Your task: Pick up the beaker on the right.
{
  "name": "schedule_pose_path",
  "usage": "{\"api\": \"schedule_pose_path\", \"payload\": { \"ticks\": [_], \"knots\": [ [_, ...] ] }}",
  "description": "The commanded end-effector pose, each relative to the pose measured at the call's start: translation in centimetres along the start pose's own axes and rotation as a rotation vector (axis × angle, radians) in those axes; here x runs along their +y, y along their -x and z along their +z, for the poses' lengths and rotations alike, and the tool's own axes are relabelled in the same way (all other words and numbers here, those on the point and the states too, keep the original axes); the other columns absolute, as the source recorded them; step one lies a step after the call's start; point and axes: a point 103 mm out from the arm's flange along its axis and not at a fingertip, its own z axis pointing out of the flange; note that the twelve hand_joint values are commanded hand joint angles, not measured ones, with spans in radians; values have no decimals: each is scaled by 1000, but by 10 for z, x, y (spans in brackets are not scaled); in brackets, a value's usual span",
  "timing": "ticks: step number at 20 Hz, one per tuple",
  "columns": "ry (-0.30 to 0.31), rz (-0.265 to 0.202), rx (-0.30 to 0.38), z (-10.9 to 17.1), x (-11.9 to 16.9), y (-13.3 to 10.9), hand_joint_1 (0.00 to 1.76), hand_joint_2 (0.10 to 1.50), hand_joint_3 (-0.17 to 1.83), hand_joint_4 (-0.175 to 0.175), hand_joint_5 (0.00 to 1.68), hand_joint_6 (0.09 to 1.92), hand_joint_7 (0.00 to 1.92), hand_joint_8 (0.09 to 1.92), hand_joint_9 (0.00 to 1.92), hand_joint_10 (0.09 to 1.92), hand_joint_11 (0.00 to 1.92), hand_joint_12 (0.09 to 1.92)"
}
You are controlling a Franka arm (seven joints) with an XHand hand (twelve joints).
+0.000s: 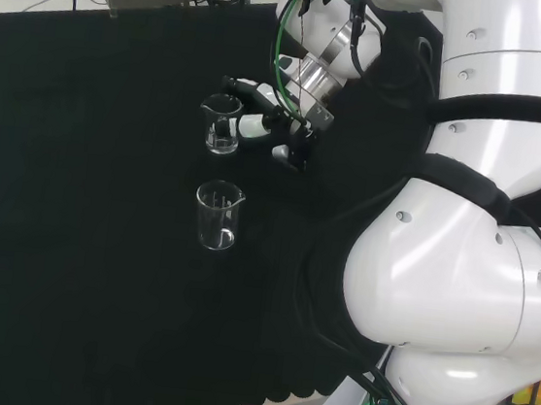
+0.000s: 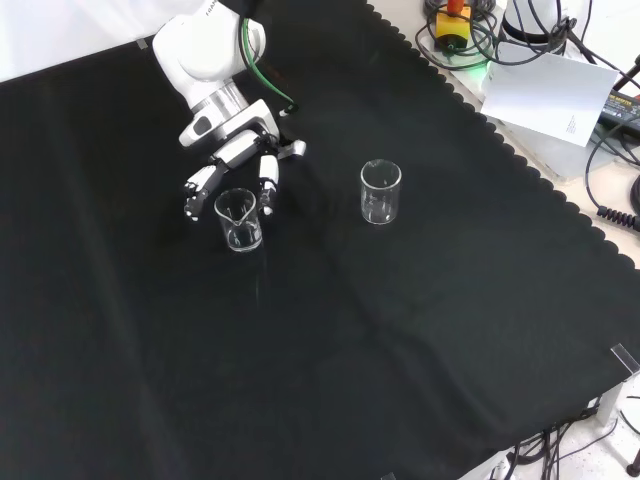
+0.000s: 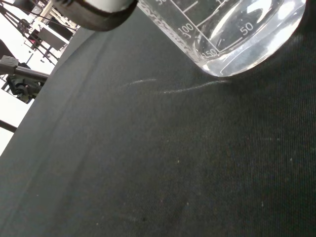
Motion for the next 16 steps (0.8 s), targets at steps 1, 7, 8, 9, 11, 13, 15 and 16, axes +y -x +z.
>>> {"api": "schedule_pose_path", "payload": {
  "ticks": [1,7,8,9,11,13,15,16],
  "knots": [
    [11,-3,3,6,4,-1,872,852,-175,-46,359,87,148,739,306,667,4,1390],
    [24,-5,30,11,7,1,885,852,-175,-45,395,87,188,749,337,664,12,1391],
    [25,-5,32,12,8,1,887,852,-175,-45,404,87,195,750,344,664,14,1391],
    [27,-7,36,12,8,1,888,852,-175,-46,413,87,203,753,353,664,16,1391],
    [33,-5,55,14,9,1,890,853,-175,-46,426,87,226,755,391,656,24,1387],
    [34,-10,62,17,10,-1,891,855,-175,-47,435,93,251,757,438,647,34,1384],
    [38,-13,66,19,10,-3,892,855,-175,-48,443,99,264,760,464,645,42,1383],
    [37,-14,68,20,11,-3,892,856,-175,-49,446,101,270,761,471,644,44,1383]
  ]
}}
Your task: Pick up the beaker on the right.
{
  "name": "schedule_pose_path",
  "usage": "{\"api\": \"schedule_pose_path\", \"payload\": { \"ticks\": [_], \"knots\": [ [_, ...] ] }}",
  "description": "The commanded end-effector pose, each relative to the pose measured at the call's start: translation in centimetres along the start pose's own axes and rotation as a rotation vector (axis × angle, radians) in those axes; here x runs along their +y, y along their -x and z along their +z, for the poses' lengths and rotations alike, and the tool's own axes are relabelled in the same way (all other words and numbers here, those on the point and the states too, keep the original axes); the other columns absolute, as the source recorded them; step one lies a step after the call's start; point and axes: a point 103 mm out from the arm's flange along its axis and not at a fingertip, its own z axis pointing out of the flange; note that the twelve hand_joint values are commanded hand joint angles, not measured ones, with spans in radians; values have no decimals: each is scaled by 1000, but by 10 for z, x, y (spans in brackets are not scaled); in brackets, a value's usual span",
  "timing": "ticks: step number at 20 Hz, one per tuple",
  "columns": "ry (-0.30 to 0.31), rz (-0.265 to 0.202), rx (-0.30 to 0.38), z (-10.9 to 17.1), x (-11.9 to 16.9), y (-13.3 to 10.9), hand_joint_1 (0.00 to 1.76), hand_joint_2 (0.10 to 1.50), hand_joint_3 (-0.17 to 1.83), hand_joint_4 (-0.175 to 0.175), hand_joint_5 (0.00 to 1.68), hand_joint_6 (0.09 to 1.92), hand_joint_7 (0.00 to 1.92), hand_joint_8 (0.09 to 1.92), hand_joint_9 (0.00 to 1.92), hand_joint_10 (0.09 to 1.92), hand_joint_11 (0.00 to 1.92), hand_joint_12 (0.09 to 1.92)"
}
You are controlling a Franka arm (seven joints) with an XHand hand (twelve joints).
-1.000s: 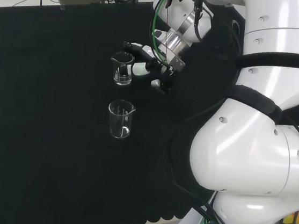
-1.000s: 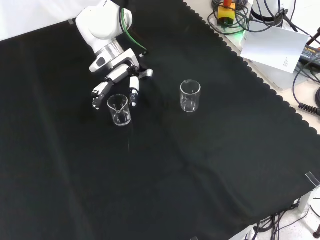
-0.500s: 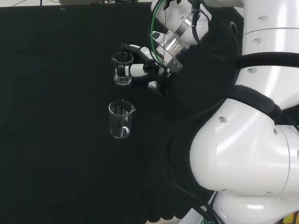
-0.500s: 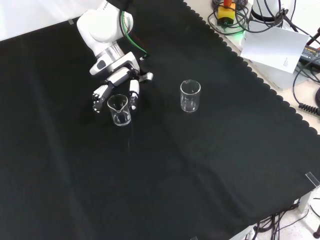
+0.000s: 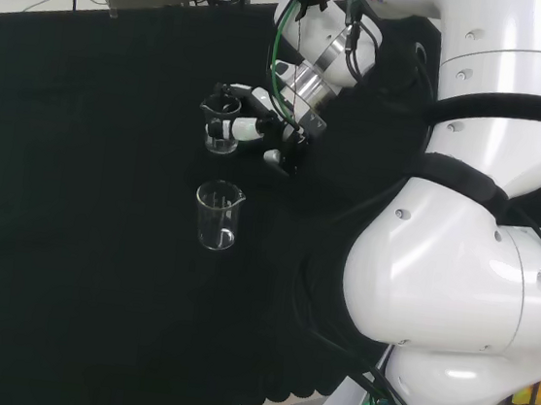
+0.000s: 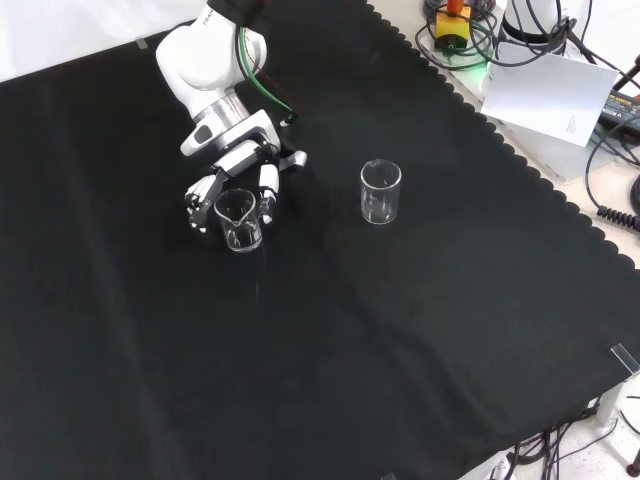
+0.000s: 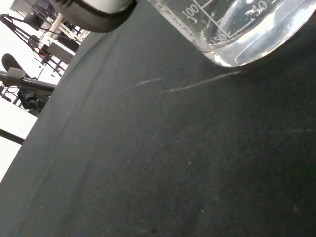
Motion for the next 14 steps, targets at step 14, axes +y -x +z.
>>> {"api": "schedule_pose_path", "payload": {
  "ticks": [14],
  "knots": [
    [48,26,9,7,3,0,977,869,-175,-41,458,325,266,754,429,596,66,1360]
  ]
}}
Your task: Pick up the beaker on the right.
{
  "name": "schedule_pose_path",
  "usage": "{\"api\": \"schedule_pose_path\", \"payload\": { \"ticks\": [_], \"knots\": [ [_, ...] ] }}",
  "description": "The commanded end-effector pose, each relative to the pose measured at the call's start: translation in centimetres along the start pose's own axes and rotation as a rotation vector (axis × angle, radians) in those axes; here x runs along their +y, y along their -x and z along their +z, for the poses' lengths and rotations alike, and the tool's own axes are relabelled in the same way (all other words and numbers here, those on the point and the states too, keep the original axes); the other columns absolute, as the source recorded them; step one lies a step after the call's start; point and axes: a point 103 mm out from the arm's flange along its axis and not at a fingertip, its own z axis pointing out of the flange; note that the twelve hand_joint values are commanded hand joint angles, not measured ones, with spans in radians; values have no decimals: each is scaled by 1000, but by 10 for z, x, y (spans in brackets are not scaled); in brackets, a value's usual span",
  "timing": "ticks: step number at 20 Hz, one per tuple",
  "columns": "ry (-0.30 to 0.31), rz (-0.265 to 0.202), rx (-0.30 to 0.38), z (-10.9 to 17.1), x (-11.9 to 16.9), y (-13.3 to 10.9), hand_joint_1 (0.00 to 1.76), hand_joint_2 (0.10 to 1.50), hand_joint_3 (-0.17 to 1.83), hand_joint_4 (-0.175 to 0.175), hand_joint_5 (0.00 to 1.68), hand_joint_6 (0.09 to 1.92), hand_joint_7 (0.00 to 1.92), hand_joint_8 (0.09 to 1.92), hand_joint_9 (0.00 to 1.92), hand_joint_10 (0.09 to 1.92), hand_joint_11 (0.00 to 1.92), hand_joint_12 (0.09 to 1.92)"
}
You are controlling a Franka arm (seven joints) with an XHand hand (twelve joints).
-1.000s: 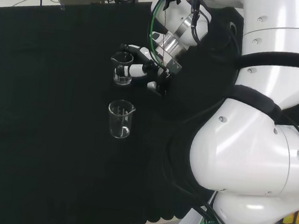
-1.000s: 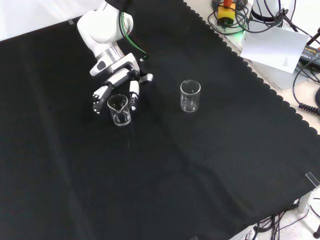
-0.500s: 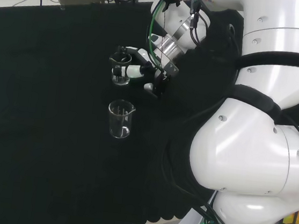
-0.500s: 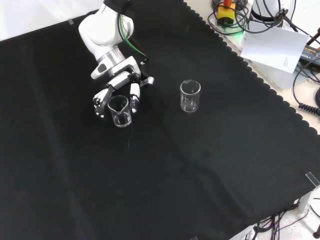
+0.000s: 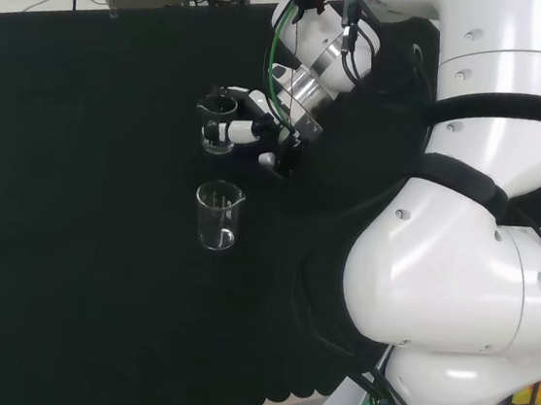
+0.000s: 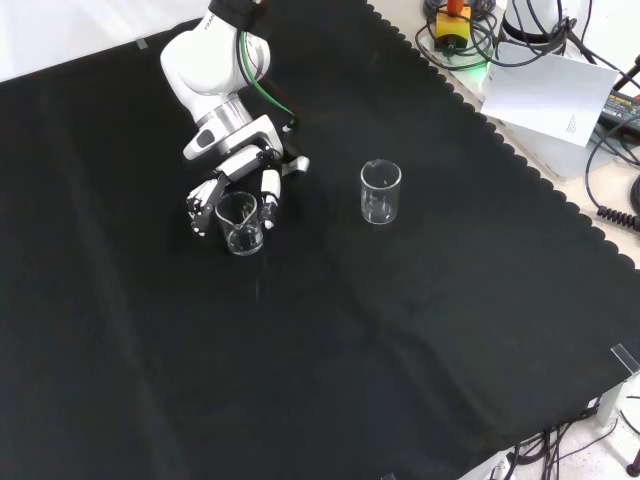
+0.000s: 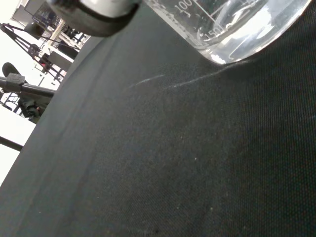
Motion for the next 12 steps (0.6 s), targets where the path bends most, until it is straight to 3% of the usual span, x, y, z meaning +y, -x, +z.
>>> {"api": "schedule_pose_path", "payload": {
  "ticks": [1,2,4,5,6,7,9,12],
  "knots": [
    [32,16,10,-1,1,0,1012,890,-175,-33,503,586,324,759,476,596,107,1344],
    [44,18,13,-1,1,-1,1049,915,-175,-27,559,834,396,769,536,600,160,1334],
    [78,25,23,-2,2,-3,1115,967,-175,-21,686,1124,555,796,673,613,297,1307],
    [98,30,44,-4,3,-3,1123,1039,-175,-26,825,1080,653,814,768,607,409,1266],
    [112,34,53,-7,3,-4,1140,1078,-175,-58,961,970,793,839,883,611,576,1195],
    [135,35,48,-10,3,-5,1187,1101,-175,-66,1035,960,954,753,982,609,731,1112],
    [171,37,38,-19,3,-6,1249,1092,-175,-21,1111,894,1254,447,1175,578,1033,926],
    [193,17,-9,-37,4,-12,1280,1064,-175,-7,1167,765,1495,112,1351,453,1266,747]
  ]
}}
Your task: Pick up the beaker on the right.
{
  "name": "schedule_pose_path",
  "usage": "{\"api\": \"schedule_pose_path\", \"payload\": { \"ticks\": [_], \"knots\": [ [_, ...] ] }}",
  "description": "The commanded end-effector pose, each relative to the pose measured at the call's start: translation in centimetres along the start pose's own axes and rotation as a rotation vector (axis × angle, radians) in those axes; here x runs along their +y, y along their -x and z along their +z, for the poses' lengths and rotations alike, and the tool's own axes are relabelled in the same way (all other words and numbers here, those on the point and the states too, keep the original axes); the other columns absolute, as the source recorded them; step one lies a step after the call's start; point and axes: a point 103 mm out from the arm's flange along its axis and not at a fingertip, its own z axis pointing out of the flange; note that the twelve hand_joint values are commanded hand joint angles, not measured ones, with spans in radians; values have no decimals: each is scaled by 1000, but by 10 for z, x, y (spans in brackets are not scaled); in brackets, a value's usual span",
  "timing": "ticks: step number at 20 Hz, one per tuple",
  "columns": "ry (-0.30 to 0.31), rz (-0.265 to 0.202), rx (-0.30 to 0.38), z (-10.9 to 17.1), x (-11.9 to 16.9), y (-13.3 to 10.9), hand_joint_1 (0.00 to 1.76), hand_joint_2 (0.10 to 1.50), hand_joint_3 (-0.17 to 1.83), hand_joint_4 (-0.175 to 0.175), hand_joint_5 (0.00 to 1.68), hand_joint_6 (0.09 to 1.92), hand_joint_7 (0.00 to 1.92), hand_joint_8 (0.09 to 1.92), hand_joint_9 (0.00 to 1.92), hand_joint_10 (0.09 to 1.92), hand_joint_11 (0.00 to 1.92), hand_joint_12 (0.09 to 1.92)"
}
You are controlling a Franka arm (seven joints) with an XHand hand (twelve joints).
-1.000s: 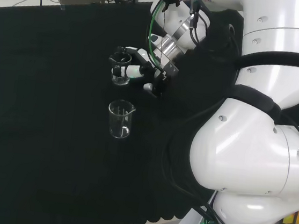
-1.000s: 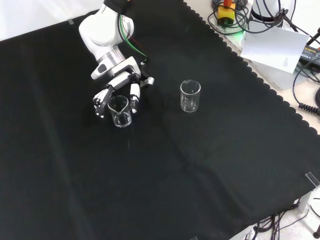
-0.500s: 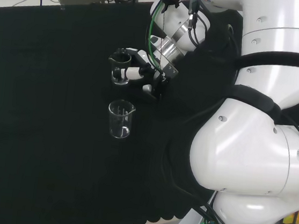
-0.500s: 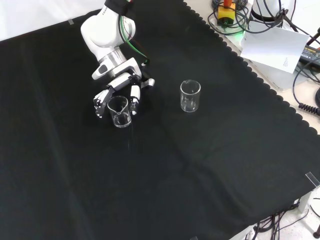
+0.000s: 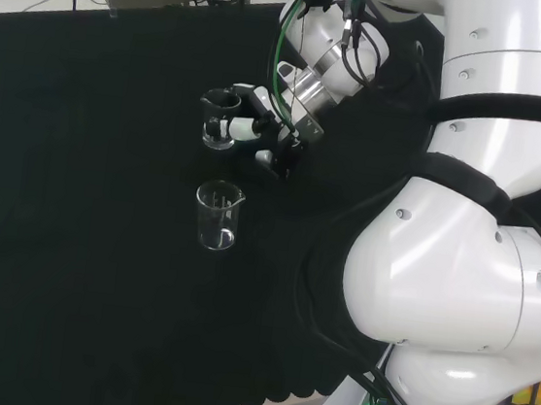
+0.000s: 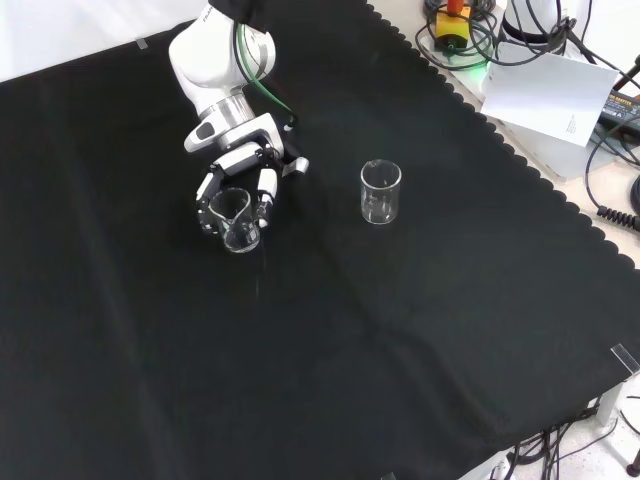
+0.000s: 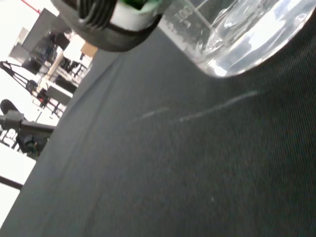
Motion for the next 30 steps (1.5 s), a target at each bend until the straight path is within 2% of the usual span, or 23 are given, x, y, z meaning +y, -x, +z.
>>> {"api": "schedule_pose_path", "payload": {
  "ticks": [1,4,7,10,13,17,25,30],
  "knots": [
    [83,-30,-69,-37,4,-12,1289,1054,-175,-32,1191,690,1540,87,1403,429,1307,705],
    [53,-61,-153,-52,4,-23,1310,1031,-175,-110,1275,461,1611,87,1508,403,1362,601],
    [32,-71,-222,-65,0,-29,1318,1021,-175,-141,1333,324,1630,87,1565,418,1371,565],
    [21,-74,-257,-75,-5,-37,1320,1016,-175,-144,1390,201,1634,87,1584,430,1376,552],
    [12,-79,-292,-83,-14,-46,1320,1014,-175,-142,1404,174,1636,87,1589,437,1369,545],
    [9,-78,-309,-95,-33,-56,1323,1011,-175,-154,1448,87,1639,87,1558,546,1336,556],
    [20,-88,-317,-124,-78,-80,1324,1011,-175,-158,1457,87,1640,87,1534,624,1316,576],
    [30,-82,-317,-127,-111,-89,1324,1011,-175,-158,1456,87,1640,87,1524,651,1309,585]
  ]
}}
